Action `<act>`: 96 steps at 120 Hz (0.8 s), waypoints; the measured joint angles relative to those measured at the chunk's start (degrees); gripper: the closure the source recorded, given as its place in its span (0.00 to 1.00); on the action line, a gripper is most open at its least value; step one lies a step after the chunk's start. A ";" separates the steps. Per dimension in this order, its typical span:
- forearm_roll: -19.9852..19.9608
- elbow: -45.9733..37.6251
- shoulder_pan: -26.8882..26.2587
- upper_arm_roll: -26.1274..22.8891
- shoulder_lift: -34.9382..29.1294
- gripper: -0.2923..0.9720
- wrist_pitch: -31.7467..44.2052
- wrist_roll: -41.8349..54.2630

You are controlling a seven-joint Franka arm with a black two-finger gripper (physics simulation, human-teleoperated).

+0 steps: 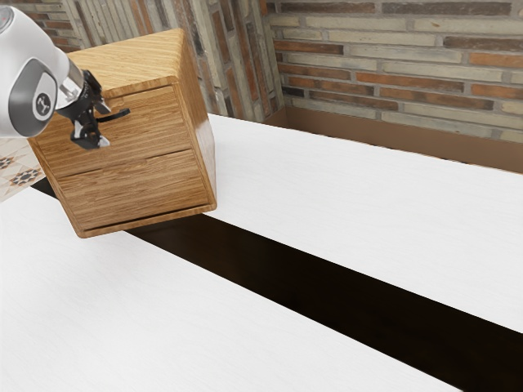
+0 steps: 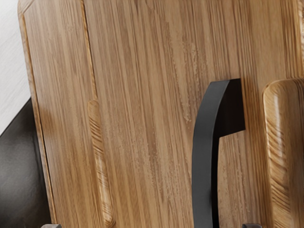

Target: Pull the drawer handle with one arm to open the drawer

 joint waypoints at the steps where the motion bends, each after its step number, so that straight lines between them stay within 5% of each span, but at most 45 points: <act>1: -0.01 0.00 0.00 0.00 -0.01 0.46 0.01 0.00; 62: -0.44 -2.40 -0.42 0.05 -1.56 0.71 0.05 0.10; 96: -0.30 -8.47 -2.24 0.77 -6.76 0.76 0.02 0.24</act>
